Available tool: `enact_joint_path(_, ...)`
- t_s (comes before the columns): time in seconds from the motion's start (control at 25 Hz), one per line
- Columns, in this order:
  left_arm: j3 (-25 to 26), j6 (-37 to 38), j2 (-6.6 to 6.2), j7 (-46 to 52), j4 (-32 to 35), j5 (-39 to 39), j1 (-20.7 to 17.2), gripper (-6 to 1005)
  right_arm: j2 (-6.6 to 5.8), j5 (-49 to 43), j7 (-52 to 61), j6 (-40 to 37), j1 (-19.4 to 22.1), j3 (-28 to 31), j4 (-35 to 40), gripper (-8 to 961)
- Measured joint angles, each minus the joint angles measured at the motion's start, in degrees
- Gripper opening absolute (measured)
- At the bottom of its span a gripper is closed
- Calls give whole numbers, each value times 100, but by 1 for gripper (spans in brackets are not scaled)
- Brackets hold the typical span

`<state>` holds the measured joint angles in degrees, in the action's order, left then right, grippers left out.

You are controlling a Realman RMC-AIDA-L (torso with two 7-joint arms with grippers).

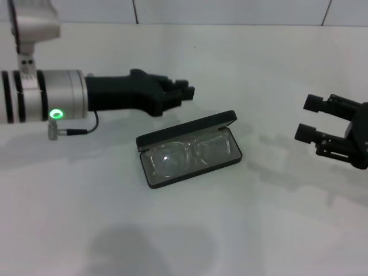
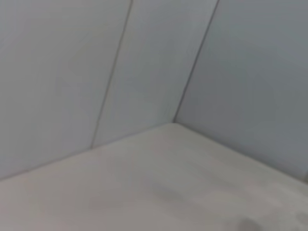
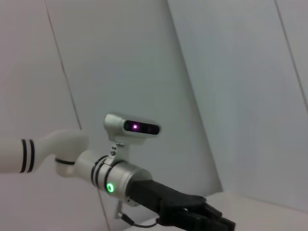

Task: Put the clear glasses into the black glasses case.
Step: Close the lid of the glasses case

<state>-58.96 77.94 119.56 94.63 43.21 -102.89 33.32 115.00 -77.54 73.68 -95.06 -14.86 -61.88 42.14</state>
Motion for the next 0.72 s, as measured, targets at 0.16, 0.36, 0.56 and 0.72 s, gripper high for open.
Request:
enact_joint_path(0.16,-343,-322,10,7,-89,-4,-61,291,11,-81,-76,-35,-39,-35,-4,692)
enact_joint_path(0.36,-393,-362,8,81,-116,-7,-73,108,16,-85,-87,-38,-47,-9,-4,712)
enact_joint_path(0.56,-452,-379,7,90,-271,-10,-61,112,21,-87,-89,-22,-63,-30,-34,711)
enact_joint_path(0.72,-476,-512,11,19,-532,10,0,112,23,-87,-90,-3,-76,-32,-65,710)
